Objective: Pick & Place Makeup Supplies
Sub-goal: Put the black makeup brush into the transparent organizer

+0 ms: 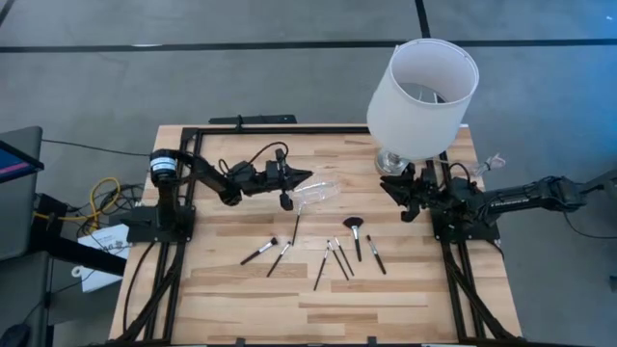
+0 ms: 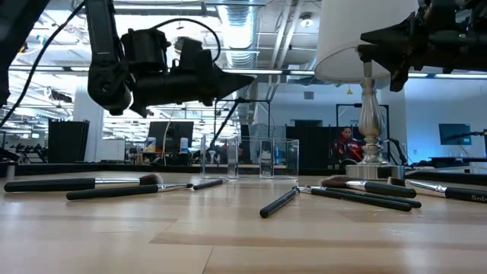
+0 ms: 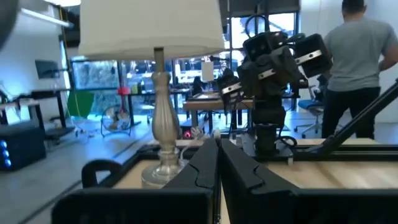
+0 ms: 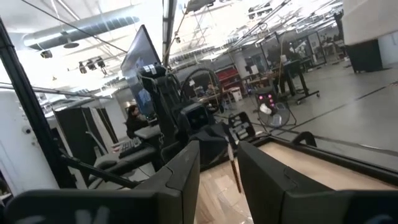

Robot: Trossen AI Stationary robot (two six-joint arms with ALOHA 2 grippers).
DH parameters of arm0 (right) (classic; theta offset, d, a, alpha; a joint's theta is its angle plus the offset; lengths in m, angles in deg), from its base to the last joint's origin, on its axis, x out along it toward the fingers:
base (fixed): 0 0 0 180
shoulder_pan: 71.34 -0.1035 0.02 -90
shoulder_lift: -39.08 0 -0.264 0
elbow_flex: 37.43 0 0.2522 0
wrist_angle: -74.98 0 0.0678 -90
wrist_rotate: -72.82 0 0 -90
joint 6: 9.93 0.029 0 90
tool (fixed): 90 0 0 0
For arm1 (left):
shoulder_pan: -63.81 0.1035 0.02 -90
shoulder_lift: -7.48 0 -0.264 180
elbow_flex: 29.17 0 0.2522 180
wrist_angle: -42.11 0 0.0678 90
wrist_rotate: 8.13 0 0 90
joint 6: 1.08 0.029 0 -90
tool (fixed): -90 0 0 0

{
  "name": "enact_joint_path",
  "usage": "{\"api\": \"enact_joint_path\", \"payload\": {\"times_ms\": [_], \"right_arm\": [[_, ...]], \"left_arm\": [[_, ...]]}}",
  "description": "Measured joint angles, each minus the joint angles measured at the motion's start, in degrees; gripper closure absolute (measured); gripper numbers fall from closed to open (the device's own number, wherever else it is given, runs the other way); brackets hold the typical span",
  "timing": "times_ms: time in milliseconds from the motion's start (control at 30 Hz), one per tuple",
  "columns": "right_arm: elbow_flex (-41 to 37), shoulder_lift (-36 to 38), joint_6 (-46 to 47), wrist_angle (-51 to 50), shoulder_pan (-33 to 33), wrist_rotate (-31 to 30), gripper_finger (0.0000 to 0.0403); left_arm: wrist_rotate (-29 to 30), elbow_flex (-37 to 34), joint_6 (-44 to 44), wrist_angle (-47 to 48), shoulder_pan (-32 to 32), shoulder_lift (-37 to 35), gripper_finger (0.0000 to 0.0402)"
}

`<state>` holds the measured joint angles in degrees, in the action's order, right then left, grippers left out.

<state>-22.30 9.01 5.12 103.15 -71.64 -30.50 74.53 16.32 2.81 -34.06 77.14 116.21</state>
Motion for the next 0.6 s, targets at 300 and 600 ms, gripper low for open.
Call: {"api": "enact_joint_path", "payload": {"times_ms": [300,600], "right_arm": [[0.07,0.00,1.51,0.15,0.00,0.30,0.0303],[0.13,0.00,2.05,0.15,-0.07,0.84,0.0303]], "left_arm": [[-0.04,-0.15,-0.27,2.68,-1.70,-0.02,0.0393],[1.78,-5.15,0.39,5.56,-1.63,-0.04,0.0392]]}}
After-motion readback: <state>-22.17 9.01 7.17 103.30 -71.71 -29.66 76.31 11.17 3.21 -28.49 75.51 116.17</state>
